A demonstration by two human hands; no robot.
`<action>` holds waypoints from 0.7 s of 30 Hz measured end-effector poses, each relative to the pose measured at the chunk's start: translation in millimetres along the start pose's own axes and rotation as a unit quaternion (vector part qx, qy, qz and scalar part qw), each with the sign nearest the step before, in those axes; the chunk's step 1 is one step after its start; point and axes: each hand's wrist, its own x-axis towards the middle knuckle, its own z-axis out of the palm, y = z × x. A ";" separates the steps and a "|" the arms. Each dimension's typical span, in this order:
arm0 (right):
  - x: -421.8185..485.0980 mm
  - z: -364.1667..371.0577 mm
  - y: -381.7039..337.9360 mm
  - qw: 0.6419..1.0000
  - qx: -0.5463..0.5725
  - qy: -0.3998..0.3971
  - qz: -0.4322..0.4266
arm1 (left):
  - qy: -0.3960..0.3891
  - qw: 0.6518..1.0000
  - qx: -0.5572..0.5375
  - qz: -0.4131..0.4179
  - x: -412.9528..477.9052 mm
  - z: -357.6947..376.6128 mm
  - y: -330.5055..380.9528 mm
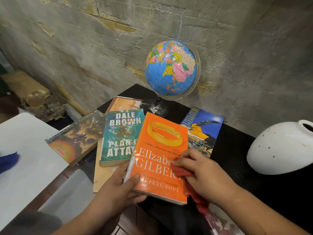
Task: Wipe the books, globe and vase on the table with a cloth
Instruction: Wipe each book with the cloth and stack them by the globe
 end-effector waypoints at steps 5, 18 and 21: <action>7.1 6.2 -52.0 0.981 0.046 -0.125 -0.138 | -0.037 0.999 -0.006 -0.003 -1.7 1.2 2.4; 42.3 7.9 -35.5 0.994 0.063 -0.058 -0.063 | -0.045 0.999 0.015 0.010 -0.4 -2.4 1.4; 47.2 4.2 -25.5 0.999 0.033 -0.006 0.036 | -0.054 0.998 0.015 0.004 -0.4 -1.5 1.2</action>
